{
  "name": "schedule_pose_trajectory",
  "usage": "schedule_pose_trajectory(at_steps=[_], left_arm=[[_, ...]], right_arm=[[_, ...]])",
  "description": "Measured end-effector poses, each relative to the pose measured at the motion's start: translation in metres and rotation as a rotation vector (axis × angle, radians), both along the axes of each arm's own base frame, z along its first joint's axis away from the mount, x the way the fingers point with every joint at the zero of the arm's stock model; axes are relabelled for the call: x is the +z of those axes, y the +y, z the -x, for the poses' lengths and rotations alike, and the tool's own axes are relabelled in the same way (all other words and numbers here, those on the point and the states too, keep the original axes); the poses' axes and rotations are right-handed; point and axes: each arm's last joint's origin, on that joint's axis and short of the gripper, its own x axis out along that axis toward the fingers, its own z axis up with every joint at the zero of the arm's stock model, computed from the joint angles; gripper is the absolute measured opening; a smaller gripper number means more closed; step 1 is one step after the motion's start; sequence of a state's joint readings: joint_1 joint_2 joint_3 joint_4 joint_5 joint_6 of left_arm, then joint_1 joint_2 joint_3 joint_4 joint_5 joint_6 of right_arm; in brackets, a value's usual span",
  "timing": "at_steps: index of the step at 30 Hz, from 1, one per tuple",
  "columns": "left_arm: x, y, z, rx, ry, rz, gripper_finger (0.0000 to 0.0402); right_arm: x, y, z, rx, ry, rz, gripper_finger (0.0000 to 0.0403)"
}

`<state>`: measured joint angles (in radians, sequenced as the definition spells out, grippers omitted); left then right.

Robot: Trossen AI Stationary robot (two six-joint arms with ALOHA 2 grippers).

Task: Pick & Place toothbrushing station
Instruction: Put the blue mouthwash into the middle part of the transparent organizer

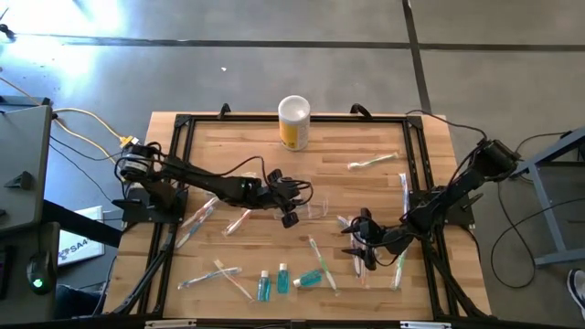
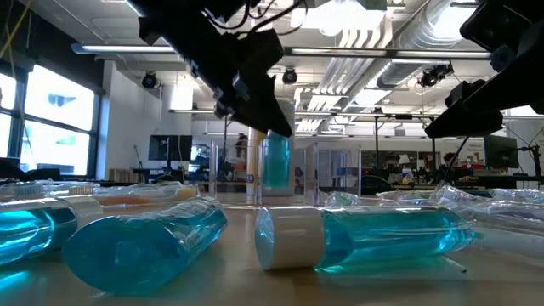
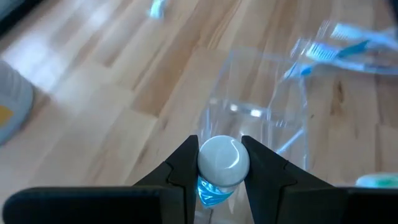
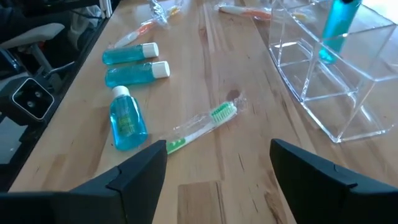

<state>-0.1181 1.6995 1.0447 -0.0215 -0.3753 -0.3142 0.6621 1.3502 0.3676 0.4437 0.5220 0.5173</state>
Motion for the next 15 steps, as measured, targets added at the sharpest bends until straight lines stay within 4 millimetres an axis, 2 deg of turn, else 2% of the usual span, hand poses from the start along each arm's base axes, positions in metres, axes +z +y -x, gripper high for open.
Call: schedule_pose_trajectory(at_steps=[7,15], left_arm=[[-0.014,-0.001,-0.007,0.010,0.006,0.011,0.0088],[-0.017,-0.001,-0.009,0.018,0.002,0.023,0.0088]], right_arm=[[-0.001,0.000,0.000,-0.004,0.006,0.001,0.0277],[-0.001,0.000,0.000,-0.005,0.005,0.001,0.0277]])
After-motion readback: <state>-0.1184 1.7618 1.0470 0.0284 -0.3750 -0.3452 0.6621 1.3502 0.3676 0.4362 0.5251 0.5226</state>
